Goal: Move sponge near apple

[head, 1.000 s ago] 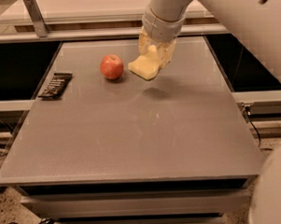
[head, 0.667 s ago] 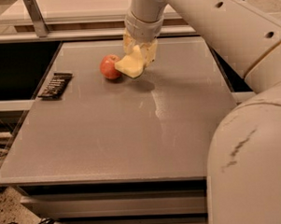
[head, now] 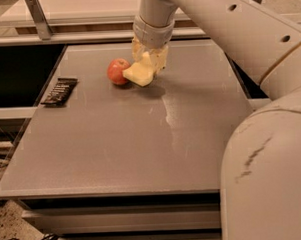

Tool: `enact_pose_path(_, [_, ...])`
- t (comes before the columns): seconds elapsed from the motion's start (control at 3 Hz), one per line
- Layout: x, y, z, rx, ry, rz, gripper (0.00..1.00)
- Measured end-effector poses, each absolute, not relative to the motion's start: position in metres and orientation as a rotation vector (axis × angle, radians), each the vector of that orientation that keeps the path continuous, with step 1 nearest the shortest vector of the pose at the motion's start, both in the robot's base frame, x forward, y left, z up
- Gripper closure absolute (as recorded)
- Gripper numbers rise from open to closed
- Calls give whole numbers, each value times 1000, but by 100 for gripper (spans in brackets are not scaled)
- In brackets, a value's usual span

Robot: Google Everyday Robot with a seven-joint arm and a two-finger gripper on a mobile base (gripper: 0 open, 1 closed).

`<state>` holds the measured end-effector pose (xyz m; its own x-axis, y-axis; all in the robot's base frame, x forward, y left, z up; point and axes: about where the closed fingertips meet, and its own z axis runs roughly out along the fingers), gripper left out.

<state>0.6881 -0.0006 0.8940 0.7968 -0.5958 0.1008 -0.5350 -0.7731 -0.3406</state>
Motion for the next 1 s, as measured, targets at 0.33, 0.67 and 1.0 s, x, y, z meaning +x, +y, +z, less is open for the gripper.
enact_pose_path(0.33, [686, 1, 888, -2703, 870, -277, 60])
enact_pose_path(0.67, [685, 0, 885, -2714, 873, -269, 36])
enact_pose_path(1.0, [685, 1, 884, -2720, 871, -263, 13])
